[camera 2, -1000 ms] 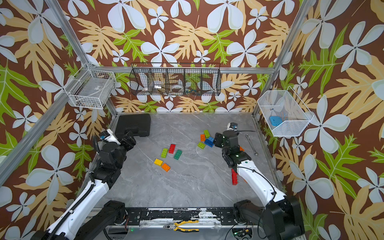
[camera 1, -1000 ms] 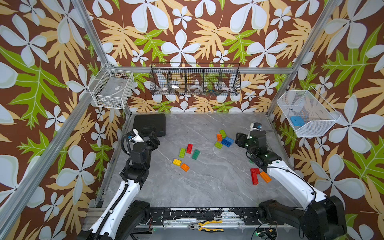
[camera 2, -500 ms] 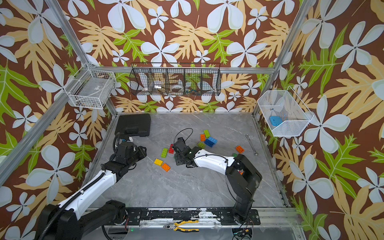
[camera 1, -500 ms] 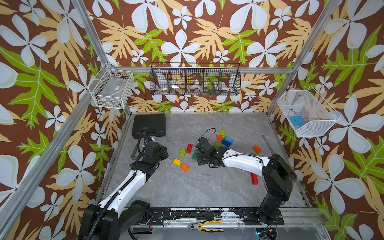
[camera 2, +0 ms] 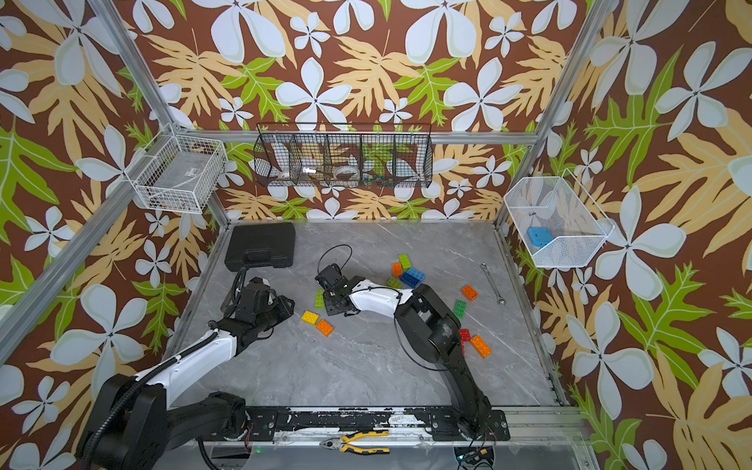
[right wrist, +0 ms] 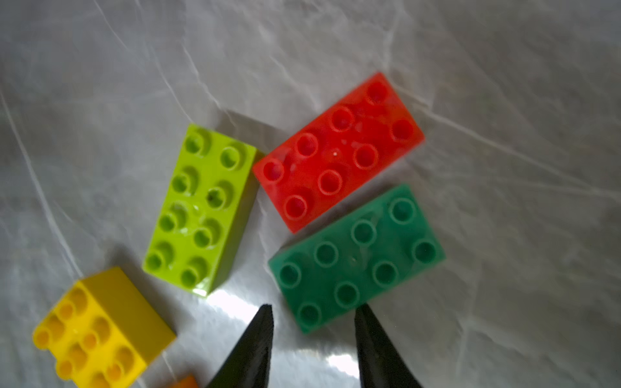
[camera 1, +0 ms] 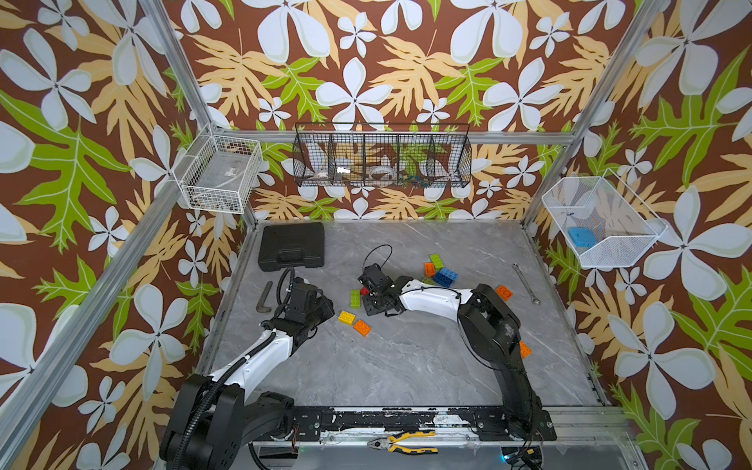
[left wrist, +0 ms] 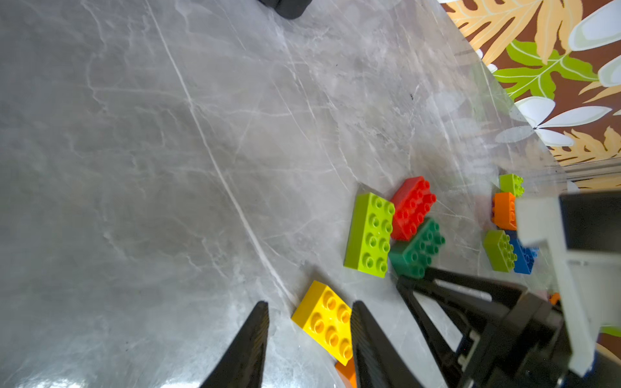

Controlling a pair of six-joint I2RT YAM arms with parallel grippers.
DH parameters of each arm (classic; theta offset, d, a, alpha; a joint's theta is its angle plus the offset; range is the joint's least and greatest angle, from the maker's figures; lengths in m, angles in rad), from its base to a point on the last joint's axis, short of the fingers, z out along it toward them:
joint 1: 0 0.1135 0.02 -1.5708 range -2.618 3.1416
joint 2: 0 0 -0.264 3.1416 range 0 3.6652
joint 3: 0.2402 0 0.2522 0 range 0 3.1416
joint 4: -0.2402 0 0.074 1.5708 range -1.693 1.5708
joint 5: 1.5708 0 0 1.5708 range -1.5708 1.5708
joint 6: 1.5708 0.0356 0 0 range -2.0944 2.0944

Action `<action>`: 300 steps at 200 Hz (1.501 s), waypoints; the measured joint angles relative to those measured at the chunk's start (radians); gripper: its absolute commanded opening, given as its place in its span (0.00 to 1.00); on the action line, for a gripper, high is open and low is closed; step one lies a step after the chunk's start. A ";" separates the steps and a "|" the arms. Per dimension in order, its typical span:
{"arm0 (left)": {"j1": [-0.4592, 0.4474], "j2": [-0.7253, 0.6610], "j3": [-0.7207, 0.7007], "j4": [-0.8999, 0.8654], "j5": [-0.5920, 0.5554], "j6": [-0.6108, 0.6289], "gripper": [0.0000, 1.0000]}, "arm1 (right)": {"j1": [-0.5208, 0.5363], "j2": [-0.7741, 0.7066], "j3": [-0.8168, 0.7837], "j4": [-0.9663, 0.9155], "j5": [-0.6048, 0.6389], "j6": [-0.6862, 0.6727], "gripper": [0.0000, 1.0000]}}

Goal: Assemble a rectangle with lego
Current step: Adjust the lego brick at the center of the board, then move the lego brick at the center of the board.

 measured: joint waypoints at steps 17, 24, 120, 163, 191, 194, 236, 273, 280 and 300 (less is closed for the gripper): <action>0.000 0.010 -0.007 0.006 0.000 -0.008 0.42 | 0.001 0.071 0.119 -0.019 -0.008 -0.016 0.41; 0.001 0.013 -0.009 0.006 -0.001 -0.013 0.41 | 0.001 0.093 0.160 -0.027 -0.016 -0.025 0.41; 0.049 0.035 -0.028 0.032 0.084 -0.026 0.43 | 0.100 -0.243 -0.208 -0.094 -0.084 -0.229 0.78; 0.050 0.024 -0.019 0.033 0.079 -0.025 0.42 | 0.148 -0.154 -0.153 -0.106 -0.080 -0.301 0.69; 0.050 0.009 -0.019 0.027 0.075 -0.023 0.42 | 0.148 -0.090 -0.105 -0.103 -0.071 -0.346 0.51; 0.050 0.008 -0.019 0.027 0.075 -0.023 0.42 | 0.148 -0.084 -0.104 -0.104 -0.071 -0.352 0.50; 0.050 0.003 -0.019 0.027 0.072 -0.023 0.42 | 0.147 -0.102 -0.146 -0.098 -0.039 -0.438 0.29; 0.051 0.012 -0.029 0.038 0.072 -0.024 0.41 | 0.096 -0.195 -0.259 -0.138 -0.049 -0.569 0.30; 0.051 0.015 -0.034 0.043 0.073 -0.027 0.41 | 0.078 -0.209 -0.275 -0.142 -0.057 -0.591 0.31; 0.051 0.026 -0.040 0.054 0.080 -0.034 0.40 | 0.055 -0.211 -0.277 -0.151 -0.075 -0.648 0.34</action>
